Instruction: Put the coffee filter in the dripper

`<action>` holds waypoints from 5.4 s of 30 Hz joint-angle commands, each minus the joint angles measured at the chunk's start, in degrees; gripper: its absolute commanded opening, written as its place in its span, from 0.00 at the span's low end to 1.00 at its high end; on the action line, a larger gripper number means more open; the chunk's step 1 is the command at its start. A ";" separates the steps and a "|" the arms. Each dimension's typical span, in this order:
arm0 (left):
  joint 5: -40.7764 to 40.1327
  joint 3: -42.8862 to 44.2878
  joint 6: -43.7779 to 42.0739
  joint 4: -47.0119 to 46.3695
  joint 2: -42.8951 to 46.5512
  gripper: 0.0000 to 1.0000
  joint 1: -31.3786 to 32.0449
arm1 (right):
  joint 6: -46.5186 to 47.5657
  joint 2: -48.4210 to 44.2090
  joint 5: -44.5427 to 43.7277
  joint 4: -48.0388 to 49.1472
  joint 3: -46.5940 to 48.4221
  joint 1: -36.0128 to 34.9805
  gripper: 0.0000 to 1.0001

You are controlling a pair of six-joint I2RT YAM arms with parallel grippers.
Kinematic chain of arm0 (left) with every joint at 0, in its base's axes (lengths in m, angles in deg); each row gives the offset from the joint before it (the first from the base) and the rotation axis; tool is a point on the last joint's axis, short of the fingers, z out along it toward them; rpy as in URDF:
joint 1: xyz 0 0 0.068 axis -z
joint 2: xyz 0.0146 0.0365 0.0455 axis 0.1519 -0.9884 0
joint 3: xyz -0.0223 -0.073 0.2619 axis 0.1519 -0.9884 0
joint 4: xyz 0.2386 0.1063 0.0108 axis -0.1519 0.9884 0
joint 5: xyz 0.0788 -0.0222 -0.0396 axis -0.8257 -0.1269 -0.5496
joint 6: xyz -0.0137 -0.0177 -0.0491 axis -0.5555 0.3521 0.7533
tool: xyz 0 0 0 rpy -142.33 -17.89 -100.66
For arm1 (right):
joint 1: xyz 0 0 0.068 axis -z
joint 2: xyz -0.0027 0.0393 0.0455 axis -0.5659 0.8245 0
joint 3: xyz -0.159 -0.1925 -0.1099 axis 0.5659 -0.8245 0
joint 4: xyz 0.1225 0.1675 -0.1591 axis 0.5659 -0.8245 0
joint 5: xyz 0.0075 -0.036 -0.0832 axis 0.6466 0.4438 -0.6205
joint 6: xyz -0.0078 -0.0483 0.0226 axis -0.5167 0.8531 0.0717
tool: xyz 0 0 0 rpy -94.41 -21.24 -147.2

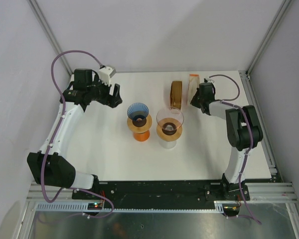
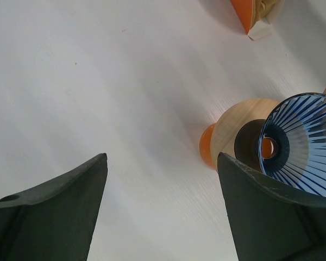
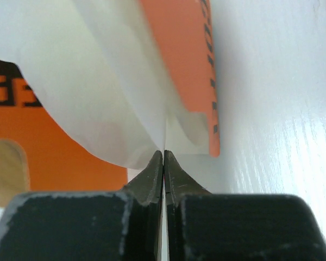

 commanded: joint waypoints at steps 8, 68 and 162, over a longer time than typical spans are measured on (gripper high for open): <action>2.46 -0.45 0.54 -1.62 1.94 0.86 -0.57 | 7.23 -12.92 -7.17 -7.45 2.04 -2.58 0.00; -25.15 43.81 6.31 0.04 -12.24 0.99 52.77 | 1.93 -61.92 -6.87 -40.01 8.46 -24.76 0.00; -24.73 13.83 0.57 -0.79 7.69 0.85 46.53 | 20.76 -19.97 12.08 -81.32 42.70 -25.05 0.00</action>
